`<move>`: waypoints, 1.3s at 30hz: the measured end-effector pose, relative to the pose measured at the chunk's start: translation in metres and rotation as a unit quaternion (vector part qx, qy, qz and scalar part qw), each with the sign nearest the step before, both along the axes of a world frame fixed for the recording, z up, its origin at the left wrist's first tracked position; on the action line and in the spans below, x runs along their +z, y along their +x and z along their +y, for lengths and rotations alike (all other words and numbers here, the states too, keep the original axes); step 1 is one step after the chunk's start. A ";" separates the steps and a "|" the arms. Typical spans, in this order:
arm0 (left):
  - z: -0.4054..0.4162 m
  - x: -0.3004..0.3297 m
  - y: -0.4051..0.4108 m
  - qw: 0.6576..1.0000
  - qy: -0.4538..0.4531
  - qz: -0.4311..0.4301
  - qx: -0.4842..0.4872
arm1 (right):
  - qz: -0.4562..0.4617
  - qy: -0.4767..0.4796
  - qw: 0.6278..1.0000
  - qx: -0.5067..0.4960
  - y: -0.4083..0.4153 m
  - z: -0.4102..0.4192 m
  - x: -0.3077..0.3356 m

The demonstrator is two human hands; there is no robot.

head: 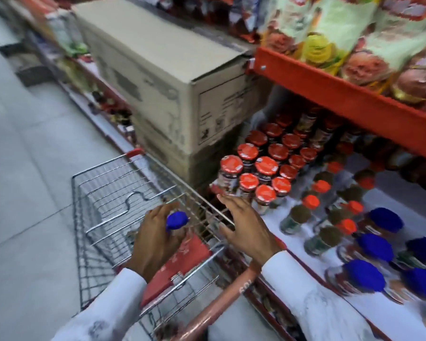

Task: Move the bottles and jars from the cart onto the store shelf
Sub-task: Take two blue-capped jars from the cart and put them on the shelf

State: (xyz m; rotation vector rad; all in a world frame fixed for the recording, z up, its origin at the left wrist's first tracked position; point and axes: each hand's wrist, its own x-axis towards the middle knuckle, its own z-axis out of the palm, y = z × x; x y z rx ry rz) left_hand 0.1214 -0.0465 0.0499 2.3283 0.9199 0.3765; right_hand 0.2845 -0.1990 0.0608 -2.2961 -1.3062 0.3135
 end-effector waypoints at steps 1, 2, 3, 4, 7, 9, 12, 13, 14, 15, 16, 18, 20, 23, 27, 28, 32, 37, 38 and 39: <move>0.008 -0.010 -0.012 0.999 -0.031 -0.002 0.034 | 0.033 0.002 0.999 0.009 -0.001 0.015 -0.008; 0.015 -0.020 -0.022 0.996 -0.061 -0.005 0.066 | 0.066 0.001 0.998 0.013 -0.001 0.029 -0.017; 0.020 -0.032 -0.030 0.992 -0.090 -0.005 0.094 | 0.098 -0.011 0.995 0.011 0.001 0.042 -0.028; 0.024 -0.043 -0.038 0.986 -0.114 -0.009 0.119 | 0.137 -0.032 0.990 0.006 0.002 0.055 -0.038; 0.035 -0.076 -0.051 0.957 -0.211 -0.007 0.197 | 0.211 -0.095 0.973 -0.008 0.008 0.088 -0.077; 0.041 -0.099 -0.053 0.926 -0.289 0.003 0.243 | 0.245 -0.124 0.962 -0.007 0.012 0.107 -0.109; 0.046 -0.134 -0.053 0.889 -0.355 -0.014 0.290 | 0.305 -0.144 0.941 -0.021 0.019 0.125 -0.163; 0.045 -0.135 -0.051 0.884 -0.363 -0.014 0.294 | 0.307 -0.151 0.939 -0.026 0.020 0.128 -0.180; 0.044 -0.136 -0.048 0.886 -0.360 -0.012 0.293 | 0.309 -0.148 0.939 -0.034 0.019 0.130 -0.189; 0.043 -0.137 -0.045 0.888 -0.357 -0.012 0.290 | 0.319 -0.139 0.936 -0.045 0.018 0.132 -0.195; 0.042 -0.142 -0.042 0.887 -0.360 -0.020 0.288 | 0.329 -0.135 0.933 -0.057 0.016 0.133 -0.197; 0.042 -0.148 -0.038 0.884 -0.367 -0.038 0.286 | 0.336 -0.126 0.930 -0.083 0.009 0.137 -0.187; 0.041 -0.151 -0.037 0.879 -0.368 -0.046 0.300 | 0.349 -0.123 0.924 -0.095 0.006 0.138 -0.181; 0.041 -0.152 -0.034 0.879 -0.363 -0.064 0.304 | 0.354 -0.116 0.923 -0.101 0.007 0.138 -0.182; 0.035 -0.152 -0.026 0.888 -0.348 -0.094 0.285 | 0.338 -0.114 0.928 -0.110 0.007 0.136 -0.173; 0.034 -0.153 -0.026 0.894 -0.344 -0.093 0.273 | 0.335 -0.113 0.929 -0.107 0.007 0.134 -0.171; 0.032 -0.145 -0.025 0.905 -0.343 -0.091 0.235 | 0.316 -0.108 0.938 -0.093 0.008 0.128 -0.154; 0.036 -0.105 -0.029 0.920 -0.335 -0.114 0.171 | 0.295 -0.028 0.952 -0.079 0.009 0.102 -0.091; 0.035 -0.092 -0.029 0.924 -0.326 -0.123 0.156 | 0.295 -0.003 0.953 -0.073 0.009 0.090 -0.073; 0.031 -0.077 -0.028 0.928 -0.316 -0.135 0.142 | 0.301 0.024 0.951 -0.069 0.009 0.076 -0.055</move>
